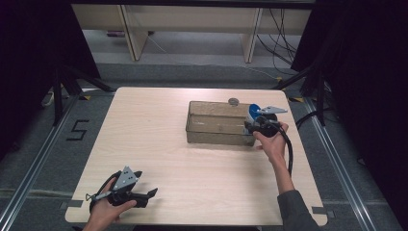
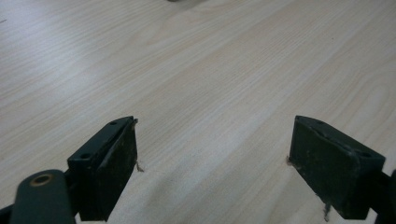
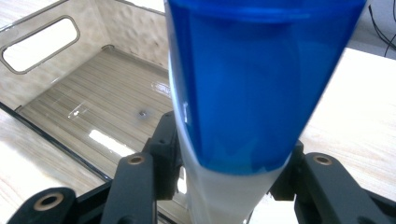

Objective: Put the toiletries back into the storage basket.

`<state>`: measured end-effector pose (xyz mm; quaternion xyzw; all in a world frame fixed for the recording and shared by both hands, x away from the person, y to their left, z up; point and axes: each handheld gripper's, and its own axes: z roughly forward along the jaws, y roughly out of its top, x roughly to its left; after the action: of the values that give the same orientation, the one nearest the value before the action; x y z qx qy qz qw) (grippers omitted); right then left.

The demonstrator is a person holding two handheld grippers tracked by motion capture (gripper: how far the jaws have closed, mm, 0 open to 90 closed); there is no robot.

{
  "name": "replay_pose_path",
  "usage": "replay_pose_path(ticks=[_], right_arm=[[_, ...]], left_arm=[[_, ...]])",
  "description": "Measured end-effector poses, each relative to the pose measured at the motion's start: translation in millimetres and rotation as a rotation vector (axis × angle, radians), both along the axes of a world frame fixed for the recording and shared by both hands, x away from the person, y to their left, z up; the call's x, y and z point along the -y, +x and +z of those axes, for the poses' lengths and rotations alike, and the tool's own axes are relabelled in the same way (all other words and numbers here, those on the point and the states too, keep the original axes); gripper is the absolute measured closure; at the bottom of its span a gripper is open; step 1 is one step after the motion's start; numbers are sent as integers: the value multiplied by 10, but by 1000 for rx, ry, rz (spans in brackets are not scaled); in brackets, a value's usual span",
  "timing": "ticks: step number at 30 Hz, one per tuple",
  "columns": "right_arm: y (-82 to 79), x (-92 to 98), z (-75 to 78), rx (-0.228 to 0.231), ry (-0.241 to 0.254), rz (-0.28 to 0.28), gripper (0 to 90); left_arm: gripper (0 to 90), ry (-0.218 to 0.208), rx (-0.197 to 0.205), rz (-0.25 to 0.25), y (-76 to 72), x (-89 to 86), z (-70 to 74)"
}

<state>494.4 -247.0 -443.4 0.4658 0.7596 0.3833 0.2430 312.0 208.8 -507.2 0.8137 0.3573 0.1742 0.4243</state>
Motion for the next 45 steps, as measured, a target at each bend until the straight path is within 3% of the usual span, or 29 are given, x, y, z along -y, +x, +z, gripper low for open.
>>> replay_pose_path(ticks=[2, 3, 6, 9, 14, 17, 18, 21, 24, 28, 30, 32, 34, 39, 43, 44, 45], right_arm=[[0, -1, -10, -1, 2, 0, 562], [-10, -1, 0, -29, 11, -1, 561], [3, 24, -7, -6, -16, 12, 561], [-20, 6, -14, -25, 9, -6, 561], [-24, 13, -9, -27, 8, -5, 554], [-30, 1, -2, -19, 35, -20, 502], [-21, 5, 7, 4, 41, -17, 454], [-18, 19, 25, -4, 20, 11, 425], [-59, -6, 41, -1, 44, -17, 353], [-109, 12, 100, 26, 55, -7, 304], [-121, 23, 116, 36, 42, -11, 298], [-157, 9, 134, 22, 76, -29, 290], [-165, 38, 147, 38, 68, -19, 286], [-268, 80, 172, 52, 105, -37, 279], [-311, 115, 190, 71, 80, -25, 272], [-320, 99, 180, 64, 108, -31, 271], [-341, 87, 187, 45, 116, -43, 268]], left_arm=[[150, -1, 0, 0, 1, 0, -1], [150, -1, 0, 0, 1, 1, -2], [150, 0, 0, 0, 1, 0, -2], [150, 6, 0, -1, 3, -5, 0], [150, 21, 1, 0, 2, -7, 2], [150, 21, 1, 0, 2, -8, 2], [150, 21, 1, 1, 2, -9, 2], [150, 21, 2, 0, 1, -8, 3], [150, 21, 2, 1, 1, -8, 3], [150, 12, 1, 2, -3, -1, 2], [150, 11, 1, 2, -3, -1, 3], [150, 15, 2, 3, -2, -5, 3], [150, 0, -1, 0, -1, 0, -1], [150, 12, 2, 2, -3, 1, 2], [150, 2, 1, -2, -4, 6, 4], [150, 18, 3, 0, -5, -3, 13], [150, 8, 2, -6, -2, -4, 9]])
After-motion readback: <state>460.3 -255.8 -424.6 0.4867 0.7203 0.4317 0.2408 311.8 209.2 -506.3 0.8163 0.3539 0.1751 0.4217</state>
